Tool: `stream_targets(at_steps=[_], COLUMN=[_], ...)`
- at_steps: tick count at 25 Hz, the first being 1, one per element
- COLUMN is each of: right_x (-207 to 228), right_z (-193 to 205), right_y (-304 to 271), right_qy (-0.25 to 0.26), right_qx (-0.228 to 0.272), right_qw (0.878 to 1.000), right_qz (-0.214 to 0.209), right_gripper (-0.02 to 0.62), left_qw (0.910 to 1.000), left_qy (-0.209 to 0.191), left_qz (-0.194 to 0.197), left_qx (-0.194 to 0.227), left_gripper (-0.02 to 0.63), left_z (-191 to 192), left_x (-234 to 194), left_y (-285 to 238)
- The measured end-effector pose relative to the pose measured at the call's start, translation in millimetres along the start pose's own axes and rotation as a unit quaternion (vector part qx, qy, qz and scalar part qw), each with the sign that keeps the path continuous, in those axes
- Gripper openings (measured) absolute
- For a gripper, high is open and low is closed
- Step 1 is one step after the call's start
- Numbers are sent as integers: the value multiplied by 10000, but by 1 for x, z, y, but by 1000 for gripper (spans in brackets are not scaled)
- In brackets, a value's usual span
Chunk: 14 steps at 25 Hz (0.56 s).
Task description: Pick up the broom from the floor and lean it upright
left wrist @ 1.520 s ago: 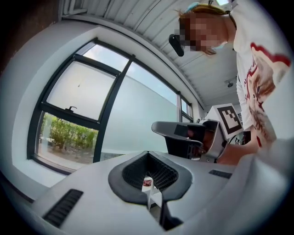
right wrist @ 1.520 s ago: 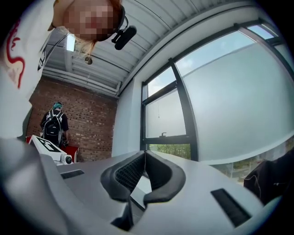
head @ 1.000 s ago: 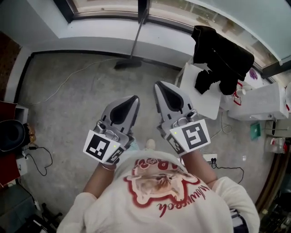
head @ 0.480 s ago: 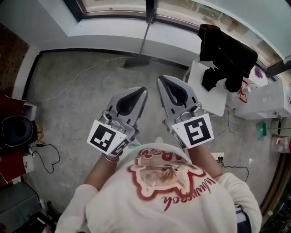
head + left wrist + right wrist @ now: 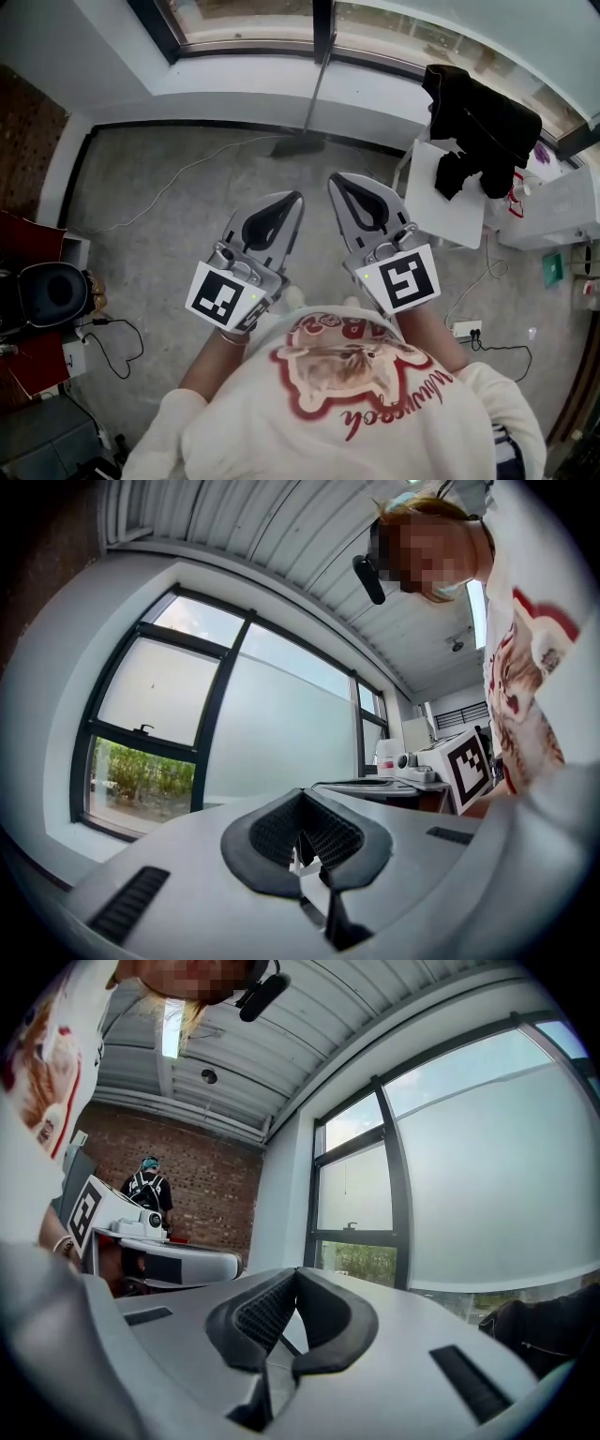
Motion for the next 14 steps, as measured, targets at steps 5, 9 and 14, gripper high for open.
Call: stream_targets(at_steps=[5,9,14], right_x=[-3,-3,2], right_z=[1,1,-1], right_y=[-12,-17,-21], right_qy=[119,156,61], right_qx=[-85,-171,-127], right_qw=[9999,9996,9996], right_qz=[80,135,229], right_gripper=[25,25,25], left_qw=[10000,9999,9998], left_qy=[7,12,40], left_qz=[74,162,171], left_qx=[-40,-15,23], left_gripper=[17,17,17], left_z=[1,-2,-6], left_x=[-16,-22,-32], left_y=[4,5,4])
Point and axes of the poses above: the fingertips, and each gripper's own axes: y backward along the fingers, x to its right, z out of its underside, the point moved 1 cm from there along y, backward along the fingers, and after that the axes turned 12 degrees about -z, right-handed, at the moved point
